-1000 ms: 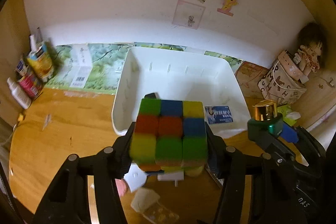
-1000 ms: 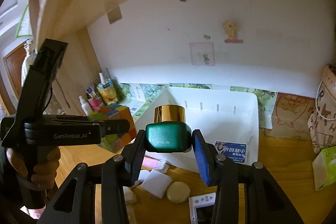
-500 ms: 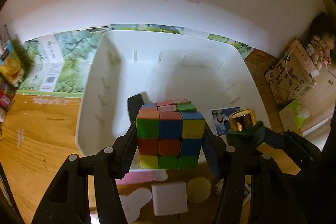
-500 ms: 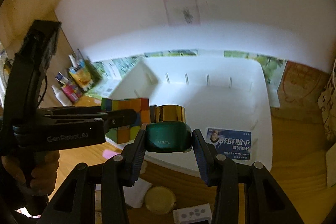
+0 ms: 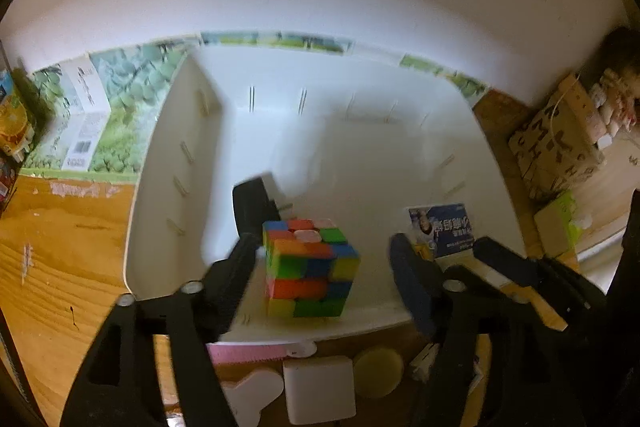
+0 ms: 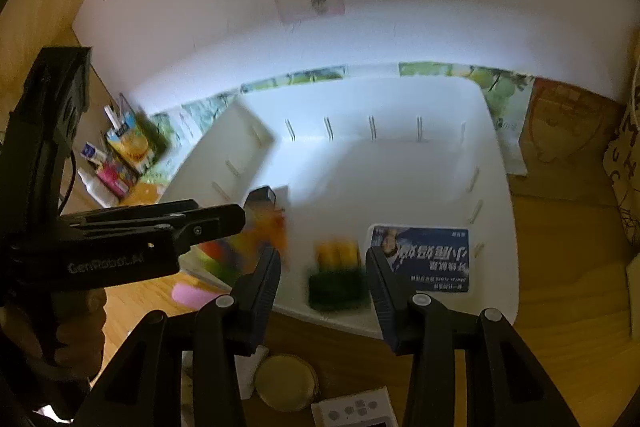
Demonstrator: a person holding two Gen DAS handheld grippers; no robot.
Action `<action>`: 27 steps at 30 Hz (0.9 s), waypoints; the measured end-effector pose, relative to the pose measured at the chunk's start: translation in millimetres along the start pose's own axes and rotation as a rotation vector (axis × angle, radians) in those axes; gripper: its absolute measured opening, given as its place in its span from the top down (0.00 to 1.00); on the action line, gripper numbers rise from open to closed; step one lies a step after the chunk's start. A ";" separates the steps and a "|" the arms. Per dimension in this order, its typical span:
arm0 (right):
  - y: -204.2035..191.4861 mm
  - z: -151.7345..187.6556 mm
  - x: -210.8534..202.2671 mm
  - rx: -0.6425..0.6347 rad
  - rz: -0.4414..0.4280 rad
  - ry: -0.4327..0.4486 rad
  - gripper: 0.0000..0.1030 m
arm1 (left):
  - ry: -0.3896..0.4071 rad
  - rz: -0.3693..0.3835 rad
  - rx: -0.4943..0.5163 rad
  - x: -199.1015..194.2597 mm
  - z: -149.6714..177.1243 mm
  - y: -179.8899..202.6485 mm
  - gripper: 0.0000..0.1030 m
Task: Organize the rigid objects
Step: 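Lower and release the cube with left tool while right tool releases the jar, then withdraw both tools from the bin back over the desk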
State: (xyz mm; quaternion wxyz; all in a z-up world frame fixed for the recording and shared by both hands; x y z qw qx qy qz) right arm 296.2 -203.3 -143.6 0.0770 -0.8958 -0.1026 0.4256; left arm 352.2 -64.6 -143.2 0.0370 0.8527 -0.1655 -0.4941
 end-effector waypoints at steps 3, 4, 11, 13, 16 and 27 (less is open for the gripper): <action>-3.2 -0.2 -4.4 -0.008 0.005 0.002 0.48 | 0.024 0.025 -0.002 -9.4 -1.1 3.0 0.21; -4.0 -0.6 -6.4 -0.011 0.006 0.005 0.48 | 0.025 0.023 0.002 -11.1 -1.3 4.1 0.21; -13.4 0.1 -29.8 -0.034 0.012 0.044 0.35 | 0.071 0.006 0.001 -31.4 0.9 5.3 0.21; -15.5 1.0 -36.7 -0.037 0.015 0.056 0.32 | 0.083 -0.011 0.003 -38.6 4.2 4.6 0.21; -17.1 3.9 -49.2 -0.037 0.016 0.074 0.29 | 0.095 -0.034 0.002 -47.3 10.6 2.2 0.21; -21.9 29.7 -93.1 -0.022 0.000 0.127 0.22 | 0.166 -0.072 -0.047 -89.7 52.2 7.7 0.21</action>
Point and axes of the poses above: each gripper's, at about its wrist camera, not at the fingertips, and x roughly the way its jaws point, y to its right, z to its underside, the point moved 5 cm from there along x, roughly the way its jaws point
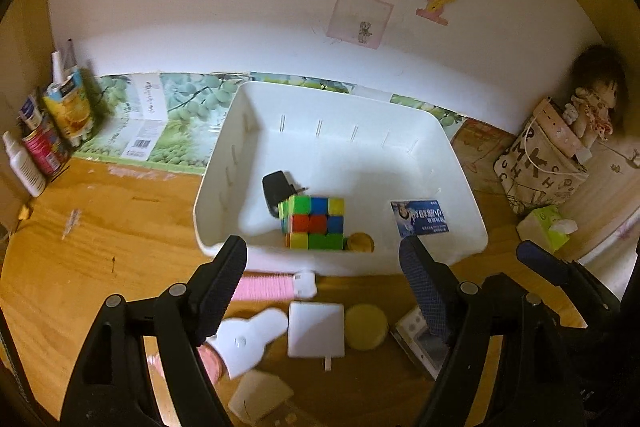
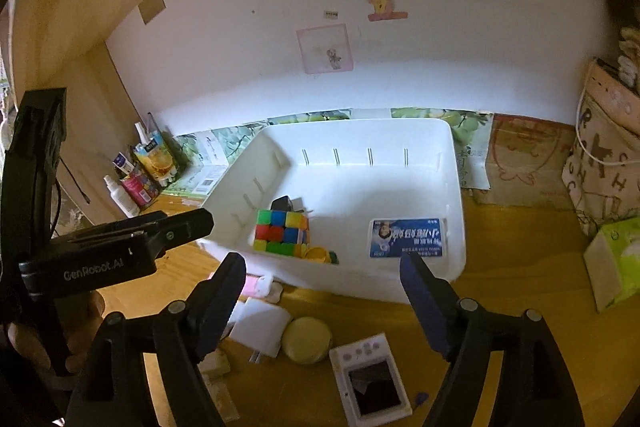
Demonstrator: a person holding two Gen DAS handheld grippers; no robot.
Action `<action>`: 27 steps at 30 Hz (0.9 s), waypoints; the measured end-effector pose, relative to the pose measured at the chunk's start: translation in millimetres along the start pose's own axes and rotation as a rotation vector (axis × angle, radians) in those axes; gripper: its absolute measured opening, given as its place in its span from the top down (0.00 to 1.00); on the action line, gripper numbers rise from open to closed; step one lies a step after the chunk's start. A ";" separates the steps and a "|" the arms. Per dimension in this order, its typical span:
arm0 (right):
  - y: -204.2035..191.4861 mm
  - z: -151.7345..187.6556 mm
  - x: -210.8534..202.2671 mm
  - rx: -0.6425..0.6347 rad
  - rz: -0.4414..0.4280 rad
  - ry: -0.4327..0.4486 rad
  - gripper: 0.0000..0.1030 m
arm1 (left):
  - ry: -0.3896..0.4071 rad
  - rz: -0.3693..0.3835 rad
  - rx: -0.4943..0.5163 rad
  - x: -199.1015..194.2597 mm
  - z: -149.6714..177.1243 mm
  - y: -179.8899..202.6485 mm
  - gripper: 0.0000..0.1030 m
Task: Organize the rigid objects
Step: 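Withdraw both tools from the bin back over the desk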
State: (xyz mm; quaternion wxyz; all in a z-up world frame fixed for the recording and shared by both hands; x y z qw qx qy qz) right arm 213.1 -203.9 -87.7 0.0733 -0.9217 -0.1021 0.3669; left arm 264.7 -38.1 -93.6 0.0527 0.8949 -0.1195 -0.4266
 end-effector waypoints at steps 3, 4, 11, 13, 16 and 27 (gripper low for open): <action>-2.9 12.2 -12.1 -0.006 -0.006 0.005 0.22 | 0.015 -0.008 -0.015 -12.5 10.5 0.3 0.21; -3.7 16.2 -15.6 -0.009 -0.007 0.006 0.22 | 0.020 -0.010 -0.023 -17.6 15.2 0.7 0.21; -10.4 48.0 -38.8 -0.039 -0.023 -0.003 0.22 | 0.040 -0.030 -0.074 -45.1 45.0 -0.3 0.21; -11.8 55.4 -44.1 -0.042 -0.027 -0.005 0.22 | 0.041 -0.040 -0.083 -52.3 54.5 -1.0 0.21; -13.7 69.1 -52.5 -0.044 -0.035 -0.012 0.22 | 0.040 -0.056 -0.096 -63.7 70.3 -1.9 0.21; -22.6 109.6 -73.3 -0.032 -0.089 -0.061 0.22 | -0.021 -0.085 -0.142 -90.4 116.8 -1.5 0.21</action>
Point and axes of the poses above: each gripper's, at about its wrist camera, not at the fingertips, and x roughly the way its jaws point, y to its right, z to its underside, the point moved 5 cm from there along x, roughly the way its jaws point
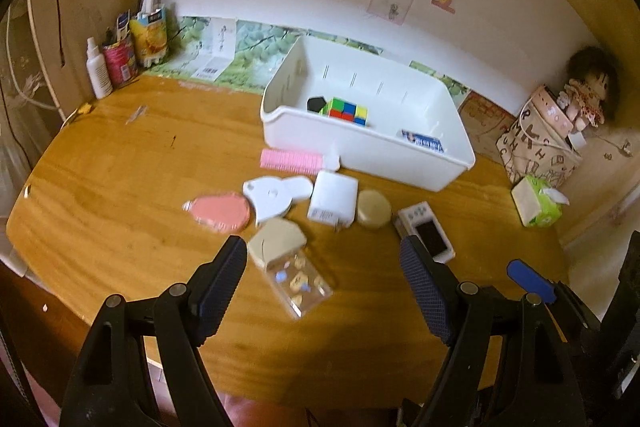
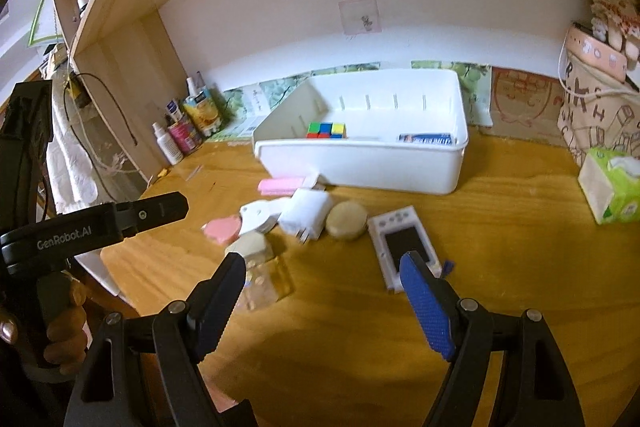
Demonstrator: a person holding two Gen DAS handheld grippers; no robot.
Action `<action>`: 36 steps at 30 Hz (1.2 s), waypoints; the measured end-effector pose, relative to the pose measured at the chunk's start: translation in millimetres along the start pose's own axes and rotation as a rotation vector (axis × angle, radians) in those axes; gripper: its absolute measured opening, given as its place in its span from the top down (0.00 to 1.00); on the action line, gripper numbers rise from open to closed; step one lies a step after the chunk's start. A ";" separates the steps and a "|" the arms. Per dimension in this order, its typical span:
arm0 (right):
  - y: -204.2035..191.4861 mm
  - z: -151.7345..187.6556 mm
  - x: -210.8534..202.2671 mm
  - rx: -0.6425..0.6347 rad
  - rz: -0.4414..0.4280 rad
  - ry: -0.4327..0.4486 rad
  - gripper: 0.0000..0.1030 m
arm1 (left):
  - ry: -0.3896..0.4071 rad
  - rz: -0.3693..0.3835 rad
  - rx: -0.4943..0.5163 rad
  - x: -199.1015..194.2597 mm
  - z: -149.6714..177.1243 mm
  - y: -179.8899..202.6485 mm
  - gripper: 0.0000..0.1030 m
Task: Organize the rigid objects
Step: 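Withdraw both tools from the bin back over the desk, then reach left tool toward the pink oval sponge while right tool approaches the clear box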
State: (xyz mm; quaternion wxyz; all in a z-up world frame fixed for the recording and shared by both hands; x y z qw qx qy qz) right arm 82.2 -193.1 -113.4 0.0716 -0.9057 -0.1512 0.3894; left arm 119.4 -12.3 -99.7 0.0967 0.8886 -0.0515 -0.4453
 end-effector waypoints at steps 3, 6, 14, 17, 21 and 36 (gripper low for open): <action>-2.0 7.3 0.2 0.012 -0.024 -0.019 0.22 | -0.019 -0.015 -0.001 -2.5 7.9 -0.8 0.21; -2.2 11.7 1.1 0.019 -0.038 -0.038 0.22 | -0.043 -0.026 0.001 -2.2 14.4 1.6 0.21; 7.5 22.3 13.7 0.093 -0.076 -0.097 0.22 | -0.076 -0.088 0.008 0.0 22.1 -1.8 0.21; 13.4 24.4 20.3 0.151 -0.093 -0.110 0.22 | -0.102 -0.108 -0.006 2.9 25.4 -8.8 0.21; 22.6 26.9 31.2 0.220 -0.095 -0.139 0.22 | -0.153 -0.132 -0.039 10.8 30.7 -21.3 0.21; 27.1 27.8 82.3 0.392 -0.103 -0.258 0.22 | -0.372 -0.139 -0.079 55.1 30.1 -65.5 0.21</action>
Point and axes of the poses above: each gripper's, at about its wrist camera, not at the fingertips, and x roughly the way its jaws point, y to its right, z to its underside, the point moved 5 cm from there along x, roughly the way its jaws point
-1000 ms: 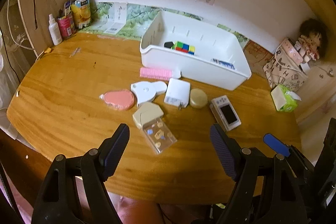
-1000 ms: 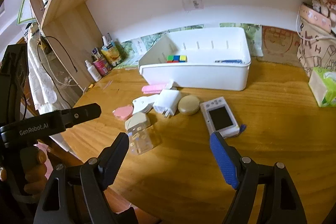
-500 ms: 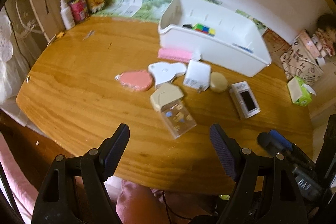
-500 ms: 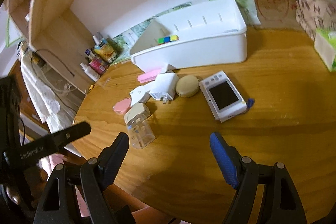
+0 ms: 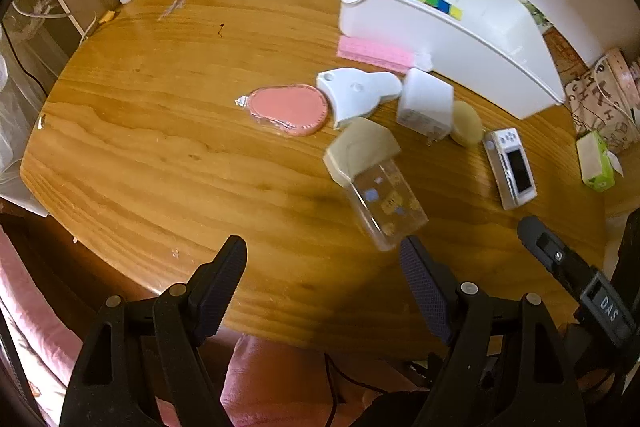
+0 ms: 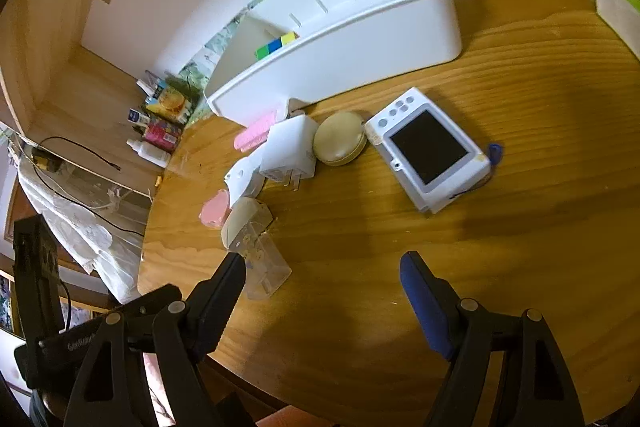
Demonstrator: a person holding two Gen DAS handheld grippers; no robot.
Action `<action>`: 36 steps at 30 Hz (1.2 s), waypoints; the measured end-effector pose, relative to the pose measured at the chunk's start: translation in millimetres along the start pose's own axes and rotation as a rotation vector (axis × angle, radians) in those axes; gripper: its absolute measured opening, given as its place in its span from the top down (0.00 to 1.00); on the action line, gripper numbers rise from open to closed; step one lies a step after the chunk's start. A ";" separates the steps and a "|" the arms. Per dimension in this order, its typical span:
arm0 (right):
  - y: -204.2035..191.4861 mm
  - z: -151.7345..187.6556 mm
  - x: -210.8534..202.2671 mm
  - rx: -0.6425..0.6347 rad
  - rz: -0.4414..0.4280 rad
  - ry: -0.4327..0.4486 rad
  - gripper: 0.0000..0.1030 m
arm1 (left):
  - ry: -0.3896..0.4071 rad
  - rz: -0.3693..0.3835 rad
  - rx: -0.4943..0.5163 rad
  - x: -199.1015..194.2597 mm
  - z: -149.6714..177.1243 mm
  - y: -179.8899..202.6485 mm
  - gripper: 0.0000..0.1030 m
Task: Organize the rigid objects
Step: 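Reach left tool toward the pink oval sponge while right tool approaches the clear box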
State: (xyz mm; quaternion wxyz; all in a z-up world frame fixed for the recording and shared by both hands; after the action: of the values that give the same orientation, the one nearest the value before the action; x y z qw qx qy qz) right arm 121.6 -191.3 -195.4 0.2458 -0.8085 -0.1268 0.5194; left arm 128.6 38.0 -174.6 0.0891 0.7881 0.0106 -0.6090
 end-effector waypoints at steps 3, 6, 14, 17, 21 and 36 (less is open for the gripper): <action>-11.0 -3.2 11.0 -0.015 -0.007 -0.016 0.22 | -0.030 0.003 -0.001 6.6 -9.7 -8.6 0.21; -22.7 -5.6 20.8 -0.047 -0.010 -0.041 0.22 | -0.058 0.004 0.004 12.7 -21.2 -16.9 0.21; -58.7 -6.4 43.5 -0.223 0.023 -0.095 0.22 | -0.100 0.002 0.089 22.3 -51.3 -31.5 0.21; -70.2 -4.4 47.7 -0.290 0.039 -0.096 0.22 | -0.104 0.000 0.151 25.4 -64.1 -33.0 0.21; -82.9 -1.4 52.1 -0.352 0.066 -0.087 0.22 | -0.111 -0.023 0.263 31.4 -79.4 -31.3 0.21; -97.3 18.2 71.8 -0.355 0.230 -0.086 0.22 | -0.209 -0.016 0.526 70.9 -91.6 -26.9 0.21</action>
State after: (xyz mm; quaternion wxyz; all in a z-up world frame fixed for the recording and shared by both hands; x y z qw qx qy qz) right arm 140.8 -71.0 -205.9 0.0329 -0.8255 -0.1337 0.5473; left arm 231.3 72.0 -224.1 -0.1227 0.7169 -0.1511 -0.6695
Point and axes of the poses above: each gripper's, at about its wrist camera, not at the fingertips, and x roughly the way its jaws point, y to its right, z to its underside, the point moved 5 cm from there along x, roughly the way its jaws point
